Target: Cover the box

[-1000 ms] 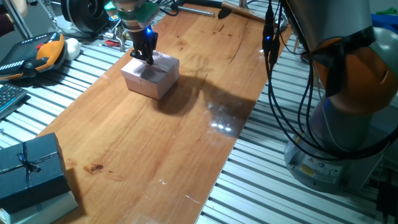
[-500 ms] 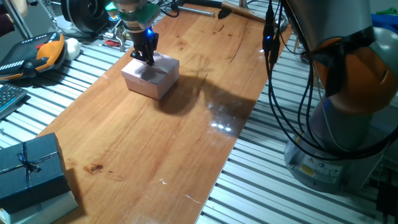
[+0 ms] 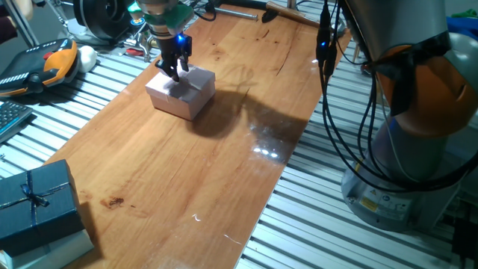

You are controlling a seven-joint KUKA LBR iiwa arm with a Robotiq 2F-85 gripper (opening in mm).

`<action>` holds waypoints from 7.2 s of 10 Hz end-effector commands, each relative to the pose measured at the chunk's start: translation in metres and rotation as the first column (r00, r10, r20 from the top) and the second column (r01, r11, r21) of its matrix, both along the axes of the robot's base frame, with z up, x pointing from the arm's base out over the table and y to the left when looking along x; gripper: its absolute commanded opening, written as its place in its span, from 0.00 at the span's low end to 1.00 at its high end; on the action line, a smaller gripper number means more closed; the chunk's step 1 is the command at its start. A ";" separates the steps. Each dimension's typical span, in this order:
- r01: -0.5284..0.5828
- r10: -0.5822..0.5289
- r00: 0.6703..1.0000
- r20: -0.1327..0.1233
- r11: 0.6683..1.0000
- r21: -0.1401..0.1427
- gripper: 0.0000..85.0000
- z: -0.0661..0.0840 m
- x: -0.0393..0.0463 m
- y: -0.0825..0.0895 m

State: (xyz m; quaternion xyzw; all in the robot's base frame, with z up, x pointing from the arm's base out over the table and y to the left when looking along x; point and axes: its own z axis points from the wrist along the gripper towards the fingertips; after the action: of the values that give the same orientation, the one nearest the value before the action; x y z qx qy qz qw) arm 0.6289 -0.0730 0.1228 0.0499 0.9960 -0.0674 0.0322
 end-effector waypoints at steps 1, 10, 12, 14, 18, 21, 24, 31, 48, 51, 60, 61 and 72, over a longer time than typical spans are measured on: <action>0.002 -0.002 1.000 0.000 1.000 0.000 0.60 0.001 0.0002 0.000; -0.022 0.022 1.000 -0.010 1.000 0.014 0.00 0.003 0.0012 -0.001; -0.020 0.021 1.000 -0.009 1.000 0.017 0.00 -0.001 0.0022 -0.001; -0.020 0.020 1.000 -0.012 0.999 0.025 0.00 -0.004 0.0034 0.000; -0.021 0.021 1.000 -0.016 0.999 0.034 0.00 -0.009 0.0054 -0.001; -0.020 0.021 1.000 -0.022 0.999 0.030 0.00 -0.002 0.0043 -0.002; -0.031 0.033 0.999 -0.032 0.998 0.050 0.00 0.012 -0.0002 0.001; -0.084 0.089 0.995 -0.034 0.987 0.140 0.00 0.062 -0.0251 0.006; -0.175 0.178 0.984 -0.015 0.978 0.109 0.00 0.089 -0.0522 0.056; -0.174 0.177 0.984 -0.016 0.979 0.104 0.00 0.088 -0.0522 0.056; -0.175 0.177 0.984 -0.013 0.980 0.096 0.00 0.088 -0.0528 0.055; -0.173 0.175 0.984 -0.012 0.980 0.094 0.00 0.087 -0.0528 0.056; -0.167 0.168 0.986 -0.008 0.983 0.077 0.00 0.087 -0.0529 0.057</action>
State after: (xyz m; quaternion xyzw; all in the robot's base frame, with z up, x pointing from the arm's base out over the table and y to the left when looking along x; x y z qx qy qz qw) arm 0.5761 -0.0158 0.2094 -0.0333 0.9987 -0.0275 0.0289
